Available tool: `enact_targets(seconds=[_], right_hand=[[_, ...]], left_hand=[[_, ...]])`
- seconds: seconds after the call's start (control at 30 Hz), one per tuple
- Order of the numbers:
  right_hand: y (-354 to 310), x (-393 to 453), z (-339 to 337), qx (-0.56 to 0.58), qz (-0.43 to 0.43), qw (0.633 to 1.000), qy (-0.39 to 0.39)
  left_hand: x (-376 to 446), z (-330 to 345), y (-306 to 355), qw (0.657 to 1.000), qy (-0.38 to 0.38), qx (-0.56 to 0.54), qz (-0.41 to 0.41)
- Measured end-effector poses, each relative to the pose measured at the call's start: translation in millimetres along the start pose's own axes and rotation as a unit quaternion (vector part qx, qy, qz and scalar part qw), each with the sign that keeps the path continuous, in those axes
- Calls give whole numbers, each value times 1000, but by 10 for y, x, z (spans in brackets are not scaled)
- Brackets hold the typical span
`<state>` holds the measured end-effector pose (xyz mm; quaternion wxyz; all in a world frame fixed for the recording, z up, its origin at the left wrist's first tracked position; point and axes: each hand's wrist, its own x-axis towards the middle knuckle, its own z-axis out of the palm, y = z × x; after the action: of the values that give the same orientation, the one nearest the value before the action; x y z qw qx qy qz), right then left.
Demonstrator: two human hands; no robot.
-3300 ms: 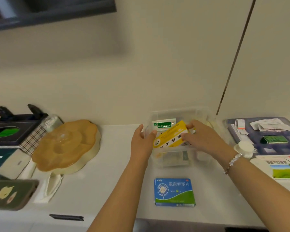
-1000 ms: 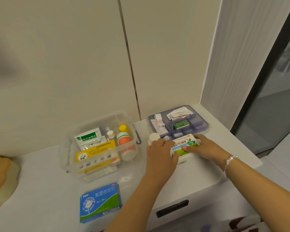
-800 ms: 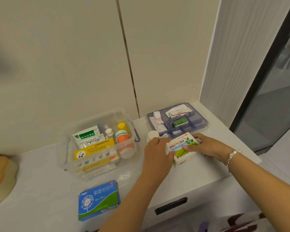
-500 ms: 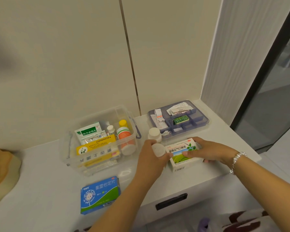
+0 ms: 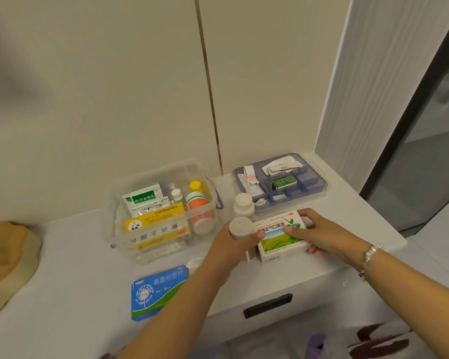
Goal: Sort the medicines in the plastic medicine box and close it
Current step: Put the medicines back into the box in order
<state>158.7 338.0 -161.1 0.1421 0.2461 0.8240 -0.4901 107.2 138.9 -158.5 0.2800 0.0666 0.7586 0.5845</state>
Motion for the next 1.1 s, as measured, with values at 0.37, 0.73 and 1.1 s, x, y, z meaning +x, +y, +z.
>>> enact_targets(seconds=[0.37,0.73,1.1], right_hand=[[-241,-232,-205,86,-26,995,-49],[-787,-342,-77,143,-108,984,-19],[-1397,-88,473,280,-161,947,7]], left_hand=[[-207,-195,135,996,-2,60,70],[-520,-736,445,942,230,-2,245],[-565,-1456,359,894,353,-42,274]])
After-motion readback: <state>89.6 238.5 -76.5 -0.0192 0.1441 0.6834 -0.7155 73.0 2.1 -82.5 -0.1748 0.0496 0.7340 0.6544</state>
